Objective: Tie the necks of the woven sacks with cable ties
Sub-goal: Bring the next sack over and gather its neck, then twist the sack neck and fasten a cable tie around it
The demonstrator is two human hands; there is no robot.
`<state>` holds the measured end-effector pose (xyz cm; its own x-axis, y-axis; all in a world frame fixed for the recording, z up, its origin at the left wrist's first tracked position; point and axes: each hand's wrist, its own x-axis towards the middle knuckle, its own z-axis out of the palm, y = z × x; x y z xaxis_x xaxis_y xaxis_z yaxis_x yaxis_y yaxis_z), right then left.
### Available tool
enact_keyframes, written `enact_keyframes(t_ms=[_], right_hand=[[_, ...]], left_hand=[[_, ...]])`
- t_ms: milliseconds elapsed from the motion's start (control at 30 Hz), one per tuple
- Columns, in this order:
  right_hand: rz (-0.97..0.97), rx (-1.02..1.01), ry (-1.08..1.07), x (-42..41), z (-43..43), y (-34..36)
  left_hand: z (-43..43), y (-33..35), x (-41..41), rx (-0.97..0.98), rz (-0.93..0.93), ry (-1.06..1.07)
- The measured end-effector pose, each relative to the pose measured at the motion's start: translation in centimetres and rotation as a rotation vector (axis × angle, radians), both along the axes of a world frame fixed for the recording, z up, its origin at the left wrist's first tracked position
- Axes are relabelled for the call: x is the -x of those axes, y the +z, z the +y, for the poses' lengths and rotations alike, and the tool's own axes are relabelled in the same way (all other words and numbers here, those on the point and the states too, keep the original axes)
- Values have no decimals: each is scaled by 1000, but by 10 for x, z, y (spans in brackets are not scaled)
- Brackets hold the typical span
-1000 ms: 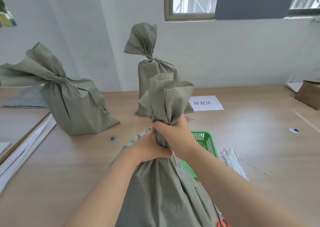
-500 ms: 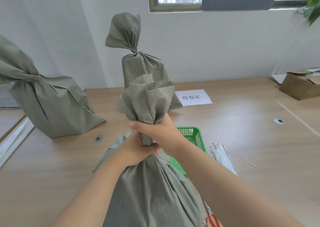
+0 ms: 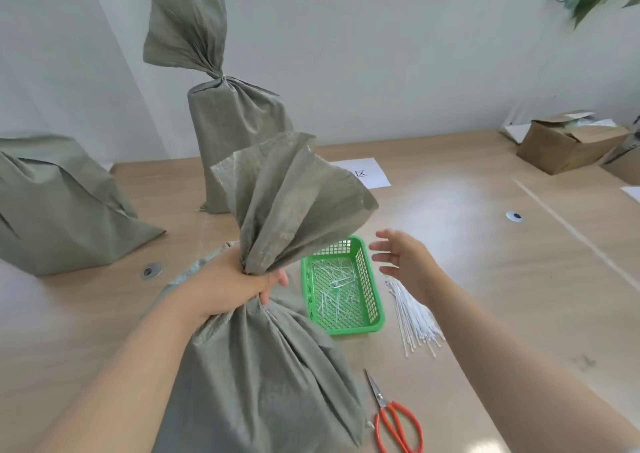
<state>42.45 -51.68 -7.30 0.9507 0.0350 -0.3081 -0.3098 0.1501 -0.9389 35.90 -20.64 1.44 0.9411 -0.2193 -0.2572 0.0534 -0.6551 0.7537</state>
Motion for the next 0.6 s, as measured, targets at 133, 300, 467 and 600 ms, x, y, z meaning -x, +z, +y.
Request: enact_keyframes(t_ms=[133, 300, 467, 600], right_hand=[[177, 267, -46, 5, -45, -53], [316, 500, 10, 23, -62, -107], [426, 787, 79, 37, -65, -164], [439, 1027, 151, 44, -62, -176]], left_hand=[[-5, 1, -3, -29, 16, 11], [-17, 5, -8, -54, 12, 98], [-19, 1, -14, -90, -6, 101], [-23, 3, -16, -121, -29, 101]])
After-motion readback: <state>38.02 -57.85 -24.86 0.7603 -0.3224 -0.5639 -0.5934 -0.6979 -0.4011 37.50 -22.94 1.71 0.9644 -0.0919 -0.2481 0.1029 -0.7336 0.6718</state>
